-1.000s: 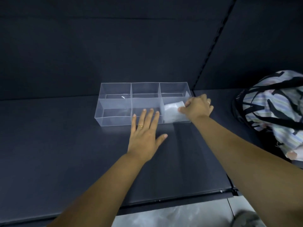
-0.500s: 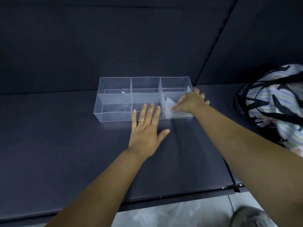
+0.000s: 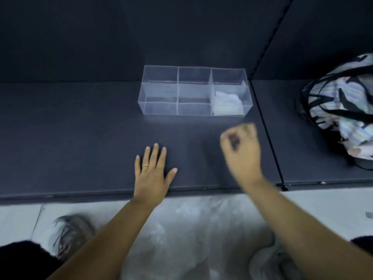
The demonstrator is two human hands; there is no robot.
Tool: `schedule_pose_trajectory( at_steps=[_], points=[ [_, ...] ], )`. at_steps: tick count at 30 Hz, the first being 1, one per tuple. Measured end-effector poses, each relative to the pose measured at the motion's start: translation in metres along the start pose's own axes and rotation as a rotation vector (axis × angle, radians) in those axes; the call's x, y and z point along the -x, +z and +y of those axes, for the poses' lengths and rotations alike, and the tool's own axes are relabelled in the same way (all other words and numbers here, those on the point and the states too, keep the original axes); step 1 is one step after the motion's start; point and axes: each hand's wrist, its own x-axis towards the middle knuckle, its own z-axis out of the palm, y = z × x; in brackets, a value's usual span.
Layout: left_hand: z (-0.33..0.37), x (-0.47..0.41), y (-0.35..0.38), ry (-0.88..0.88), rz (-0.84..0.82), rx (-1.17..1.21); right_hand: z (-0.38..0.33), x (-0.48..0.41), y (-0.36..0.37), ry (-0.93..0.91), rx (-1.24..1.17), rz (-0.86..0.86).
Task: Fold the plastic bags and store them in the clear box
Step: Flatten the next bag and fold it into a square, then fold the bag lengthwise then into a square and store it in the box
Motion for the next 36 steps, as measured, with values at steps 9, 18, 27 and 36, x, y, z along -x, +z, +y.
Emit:
schedule_pose_trajectory(
  at_steps=[9, 18, 27, 36],
  points=[
    [-0.032, 0.048, 0.006, -0.059, -0.147, -0.002, 0.014, 0.213, 0.029, -0.039, 0.467, -0.956],
    [-0.034, 0.041, -0.004, -0.071, -0.293, 0.078, -0.024, 0.149, 0.0, 0.218, -0.074, -0.848],
    [-0.025, 0.044, -0.087, -0.349, -0.545, 1.182, -0.061, 0.04, -0.062, 0.716, -0.513, -0.38],
    [0.061, 0.065, -0.095, -0.373, -0.448, 1.382, -0.06, 0.028, -0.074, 1.129, -1.199, -0.33]
  ],
)
